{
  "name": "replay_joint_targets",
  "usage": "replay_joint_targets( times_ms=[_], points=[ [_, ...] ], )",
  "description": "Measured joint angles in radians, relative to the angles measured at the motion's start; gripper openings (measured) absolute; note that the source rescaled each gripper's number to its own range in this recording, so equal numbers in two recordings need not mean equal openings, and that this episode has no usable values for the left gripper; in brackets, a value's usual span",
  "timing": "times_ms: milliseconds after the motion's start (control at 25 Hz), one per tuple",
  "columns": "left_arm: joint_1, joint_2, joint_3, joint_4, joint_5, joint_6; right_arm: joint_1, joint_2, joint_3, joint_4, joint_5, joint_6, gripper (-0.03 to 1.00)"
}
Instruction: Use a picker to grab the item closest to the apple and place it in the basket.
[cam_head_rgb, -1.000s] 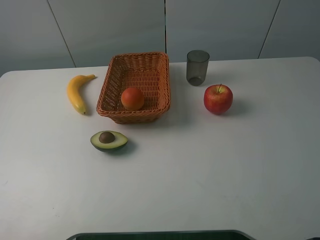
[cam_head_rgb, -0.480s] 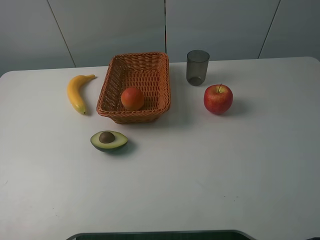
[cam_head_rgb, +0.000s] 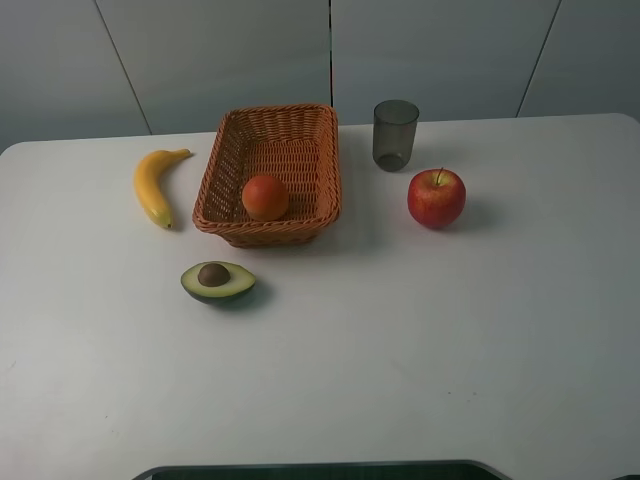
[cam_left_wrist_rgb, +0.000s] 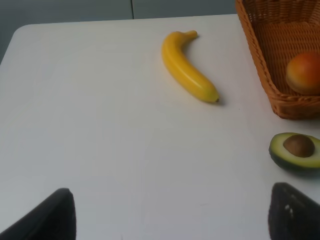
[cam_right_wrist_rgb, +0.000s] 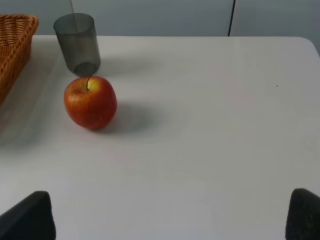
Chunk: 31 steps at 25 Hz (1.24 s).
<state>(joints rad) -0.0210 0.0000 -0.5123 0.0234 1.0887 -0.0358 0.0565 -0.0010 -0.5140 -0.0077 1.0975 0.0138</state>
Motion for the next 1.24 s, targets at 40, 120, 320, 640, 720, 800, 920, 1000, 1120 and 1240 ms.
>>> replay_joint_targets(
  times_ms=[40, 120, 320, 640, 720, 800, 920, 1000, 1120, 1240],
  points=[
    [0.000, 0.000, 0.000, 0.000, 0.000, 0.000, -0.008, 0.000, 0.000, 0.000, 0.000, 0.000, 1.00],
    [0.000, 0.000, 0.000, 0.000, 0.000, 0.000, -0.015, 0.000, 0.000, 0.000, 0.000, 0.000, 1.00],
    [0.000, 0.000, 0.000, 0.000, 0.000, 0.000, -0.015, 0.000, 0.000, 0.000, 0.000, 0.000, 1.00],
    [0.000, 0.000, 0.000, 0.000, 0.000, 0.000, -0.017, 0.000, 0.000, 0.000, 0.000, 0.000, 1.00],
    [0.000, 0.000, 0.000, 0.000, 0.000, 0.000, -0.017, 0.000, 0.000, 0.000, 0.000, 0.000, 1.00],
    [0.000, 0.000, 0.000, 0.000, 0.000, 0.000, -0.017, 0.000, 0.000, 0.000, 0.000, 0.000, 1.00],
    [0.000, 0.000, 0.000, 0.000, 0.000, 0.000, -0.017, 0.000, 0.000, 0.000, 0.000, 0.000, 1.00],
    [0.000, 0.000, 0.000, 0.000, 0.000, 0.000, -0.017, 0.000, 0.000, 0.000, 0.000, 0.000, 1.00],
    [0.000, 0.000, 0.000, 0.000, 0.000, 0.000, -0.017, 0.000, 0.000, 0.000, 0.000, 0.000, 1.00],
    [0.000, 0.000, 0.000, 0.000, 0.000, 0.000, -0.017, 0.000, 0.000, 0.000, 0.000, 0.000, 1.00]
  ],
)
